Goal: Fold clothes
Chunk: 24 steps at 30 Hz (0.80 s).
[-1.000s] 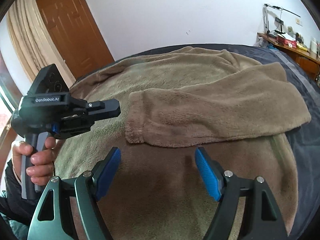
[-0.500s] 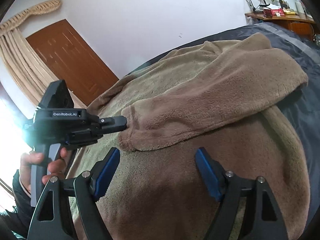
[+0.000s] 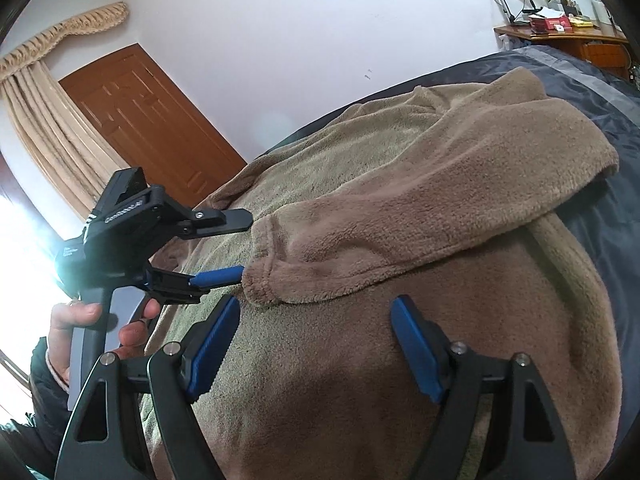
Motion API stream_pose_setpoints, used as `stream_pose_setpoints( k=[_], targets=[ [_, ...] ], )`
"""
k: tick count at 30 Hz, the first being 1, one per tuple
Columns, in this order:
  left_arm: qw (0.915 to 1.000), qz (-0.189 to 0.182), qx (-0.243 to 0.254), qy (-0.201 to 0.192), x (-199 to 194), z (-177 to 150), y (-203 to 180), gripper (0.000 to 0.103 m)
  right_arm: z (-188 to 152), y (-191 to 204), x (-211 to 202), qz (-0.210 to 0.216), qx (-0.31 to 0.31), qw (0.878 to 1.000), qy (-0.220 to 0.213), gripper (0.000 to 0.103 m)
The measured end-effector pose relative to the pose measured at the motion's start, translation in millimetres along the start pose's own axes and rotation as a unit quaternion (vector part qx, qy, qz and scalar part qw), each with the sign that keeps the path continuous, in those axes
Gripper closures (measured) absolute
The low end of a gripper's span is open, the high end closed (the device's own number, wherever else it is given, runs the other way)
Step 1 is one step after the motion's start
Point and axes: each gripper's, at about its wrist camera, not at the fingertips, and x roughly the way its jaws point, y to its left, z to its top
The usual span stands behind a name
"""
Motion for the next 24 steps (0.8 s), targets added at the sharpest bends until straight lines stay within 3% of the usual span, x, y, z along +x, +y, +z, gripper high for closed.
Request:
stream_pose_setpoints(
  k=[8, 10, 13, 14, 15, 20, 24],
  targets=[
    [0.9997, -0.021, 0.012, 0.005, 16.5, 12.2, -8.9, 0.018, -2.1, 2.2, -1.5, -0.001, -0.001, 1.0, -0.001, 0.022],
    [0.9996, -0.024, 0.014, 0.007, 18.3, 14.0, -10.2, 0.022, -2.3, 1.2, -2.7, -0.001, -0.001, 1.0, -0.001, 0.022],
    [0.9993, -0.028, 0.022, 0.013, 20.4, 14.7, -11.0, 0.051, -1.9, -0.2, -2.8, 0.0, 0.001, 1.0, -0.001, 0.022],
    [0.9993, -0.025, 0.024, 0.013, 21.5, 14.4, -9.4, 0.068, -1.9, -0.8, -3.4, 0.001, 0.001, 1.0, -0.001, 0.022],
    [0.9993, -0.023, 0.026, 0.013, 22.7, 14.1, -7.8, 0.074, -2.1, -1.3, -4.0, 0.001, 0.002, 1.0, -0.001, 0.022],
    [0.9994, -0.023, 0.024, -0.004, 18.0, 15.2, -2.6, 0.085, -2.8, -2.9, -6.9, 0.001, 0.006, 1.0, -0.002, 0.022],
    [0.9972, -0.035, 0.025, -0.061, -12.7, 29.0, -8.3, 0.087, -2.9, -4.7, -8.1, 0.001, 0.01, 1.0, -0.003, 0.022]
  ],
)
